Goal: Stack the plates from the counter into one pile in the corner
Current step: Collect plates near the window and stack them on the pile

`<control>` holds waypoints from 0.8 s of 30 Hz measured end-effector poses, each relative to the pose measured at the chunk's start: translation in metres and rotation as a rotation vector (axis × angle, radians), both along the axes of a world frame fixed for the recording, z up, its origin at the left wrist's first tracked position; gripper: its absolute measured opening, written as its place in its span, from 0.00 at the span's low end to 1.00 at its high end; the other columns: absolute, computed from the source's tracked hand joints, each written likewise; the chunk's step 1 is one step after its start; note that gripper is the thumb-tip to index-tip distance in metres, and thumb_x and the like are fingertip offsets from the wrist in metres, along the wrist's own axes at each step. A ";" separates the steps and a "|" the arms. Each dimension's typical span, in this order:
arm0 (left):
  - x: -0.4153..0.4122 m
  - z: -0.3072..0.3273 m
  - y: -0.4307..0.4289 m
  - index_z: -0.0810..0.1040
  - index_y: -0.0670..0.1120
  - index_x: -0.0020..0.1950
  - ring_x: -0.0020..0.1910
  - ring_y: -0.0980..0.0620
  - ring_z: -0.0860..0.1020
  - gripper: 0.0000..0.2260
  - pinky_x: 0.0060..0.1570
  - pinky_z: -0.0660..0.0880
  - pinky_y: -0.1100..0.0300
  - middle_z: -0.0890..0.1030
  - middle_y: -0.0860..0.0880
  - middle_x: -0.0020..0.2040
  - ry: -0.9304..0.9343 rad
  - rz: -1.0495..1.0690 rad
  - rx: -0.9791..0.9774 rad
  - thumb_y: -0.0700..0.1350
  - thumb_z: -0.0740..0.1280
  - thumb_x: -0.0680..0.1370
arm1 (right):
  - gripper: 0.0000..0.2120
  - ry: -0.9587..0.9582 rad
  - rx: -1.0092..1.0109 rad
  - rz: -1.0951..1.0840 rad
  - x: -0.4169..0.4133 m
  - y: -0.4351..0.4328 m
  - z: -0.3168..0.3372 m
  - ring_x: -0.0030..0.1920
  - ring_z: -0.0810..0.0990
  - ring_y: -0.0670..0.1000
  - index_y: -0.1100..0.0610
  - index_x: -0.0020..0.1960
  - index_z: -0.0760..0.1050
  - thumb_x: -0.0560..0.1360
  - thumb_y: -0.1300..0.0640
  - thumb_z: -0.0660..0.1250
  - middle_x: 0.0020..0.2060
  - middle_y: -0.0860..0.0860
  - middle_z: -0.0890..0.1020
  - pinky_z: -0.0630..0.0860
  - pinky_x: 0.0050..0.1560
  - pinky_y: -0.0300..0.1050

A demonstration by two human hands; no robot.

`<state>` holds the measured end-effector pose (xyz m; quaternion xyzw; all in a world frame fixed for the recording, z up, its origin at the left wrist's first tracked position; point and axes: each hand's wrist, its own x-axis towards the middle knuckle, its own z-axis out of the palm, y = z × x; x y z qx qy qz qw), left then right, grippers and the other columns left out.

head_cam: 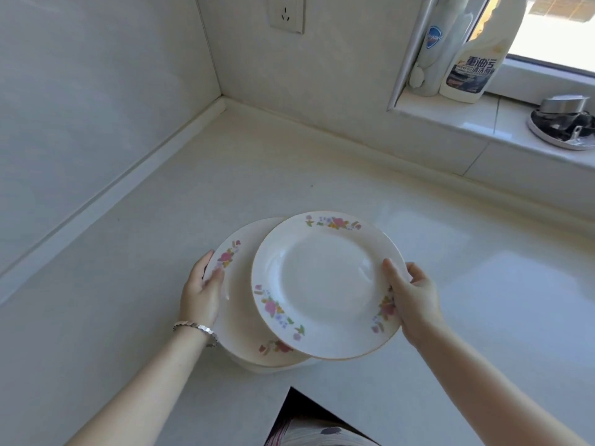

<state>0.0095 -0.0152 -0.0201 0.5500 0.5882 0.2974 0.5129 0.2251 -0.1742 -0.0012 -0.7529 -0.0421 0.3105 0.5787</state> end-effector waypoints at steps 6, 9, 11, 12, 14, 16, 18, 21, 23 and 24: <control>-0.001 -0.006 0.002 0.68 0.43 0.71 0.60 0.53 0.72 0.19 0.60 0.66 0.61 0.73 0.45 0.68 -0.067 0.021 -0.031 0.38 0.60 0.79 | 0.10 -0.060 -0.029 0.054 -0.020 0.022 -0.006 0.33 0.74 0.54 0.56 0.38 0.70 0.76 0.54 0.63 0.35 0.56 0.76 0.73 0.34 0.45; -0.003 -0.011 0.006 0.68 0.42 0.71 0.65 0.49 0.72 0.19 0.62 0.67 0.60 0.73 0.44 0.68 -0.070 0.022 -0.035 0.37 0.60 0.79 | 0.13 -0.237 -0.153 0.113 -0.028 0.026 -0.007 0.36 0.76 0.55 0.59 0.41 0.69 0.77 0.49 0.60 0.35 0.54 0.77 0.74 0.38 0.50; -0.004 -0.014 0.007 0.69 0.44 0.70 0.66 0.47 0.72 0.18 0.66 0.67 0.56 0.74 0.45 0.68 -0.081 0.034 -0.042 0.39 0.60 0.79 | 0.15 -0.382 -0.273 0.133 -0.031 0.028 -0.008 0.41 0.76 0.57 0.58 0.39 0.68 0.77 0.48 0.59 0.37 0.52 0.75 0.72 0.42 0.50; -0.005 -0.015 0.007 0.70 0.45 0.70 0.66 0.48 0.72 0.18 0.67 0.67 0.55 0.74 0.46 0.67 -0.083 0.042 -0.049 0.40 0.60 0.80 | 0.15 -0.426 -0.299 0.138 -0.032 0.029 -0.010 0.44 0.75 0.57 0.58 0.39 0.68 0.77 0.48 0.59 0.39 0.52 0.73 0.71 0.45 0.49; -0.005 -0.016 0.007 0.71 0.46 0.69 0.64 0.50 0.73 0.17 0.66 0.68 0.55 0.75 0.49 0.65 -0.097 0.056 -0.052 0.41 0.58 0.80 | 0.14 -0.434 -0.322 0.142 -0.036 0.032 -0.013 0.47 0.74 0.58 0.60 0.43 0.71 0.77 0.49 0.59 0.43 0.52 0.72 0.69 0.46 0.48; -0.004 -0.012 0.007 0.71 0.46 0.69 0.61 0.52 0.73 0.16 0.65 0.67 0.57 0.75 0.51 0.62 -0.141 0.073 -0.067 0.43 0.57 0.81 | 0.15 -0.456 -0.371 0.166 -0.041 0.035 -0.015 0.50 0.75 0.57 0.61 0.48 0.72 0.77 0.49 0.59 0.45 0.53 0.73 0.69 0.46 0.47; -0.003 -0.012 0.007 0.71 0.46 0.69 0.62 0.53 0.72 0.17 0.65 0.66 0.58 0.74 0.53 0.61 -0.150 0.062 -0.070 0.45 0.55 0.81 | 0.15 -0.499 -0.406 0.193 -0.045 0.037 -0.016 0.51 0.75 0.57 0.60 0.51 0.73 0.77 0.48 0.60 0.49 0.54 0.75 0.71 0.48 0.47; -0.005 -0.016 0.010 0.70 0.47 0.69 0.65 0.51 0.72 0.17 0.67 0.66 0.55 0.74 0.51 0.66 -0.166 0.034 -0.092 0.46 0.54 0.81 | 0.17 -0.441 -0.336 0.214 -0.051 0.038 -0.019 0.56 0.74 0.55 0.58 0.60 0.72 0.76 0.50 0.62 0.56 0.53 0.71 0.73 0.55 0.48; -0.006 -0.017 0.011 0.71 0.47 0.68 0.66 0.49 0.72 0.17 0.70 0.66 0.49 0.74 0.49 0.67 -0.190 0.038 -0.125 0.46 0.55 0.81 | 0.20 -0.401 -0.227 0.252 -0.054 0.040 -0.022 0.62 0.70 0.54 0.58 0.66 0.68 0.75 0.55 0.63 0.61 0.53 0.68 0.69 0.63 0.49; -0.006 -0.016 0.011 0.71 0.48 0.68 0.66 0.49 0.72 0.16 0.70 0.66 0.48 0.74 0.49 0.67 -0.191 0.031 -0.130 0.46 0.55 0.81 | 0.23 -0.379 -0.194 0.283 -0.054 0.042 -0.023 0.66 0.67 0.54 0.58 0.69 0.66 0.75 0.57 0.63 0.64 0.53 0.66 0.66 0.67 0.50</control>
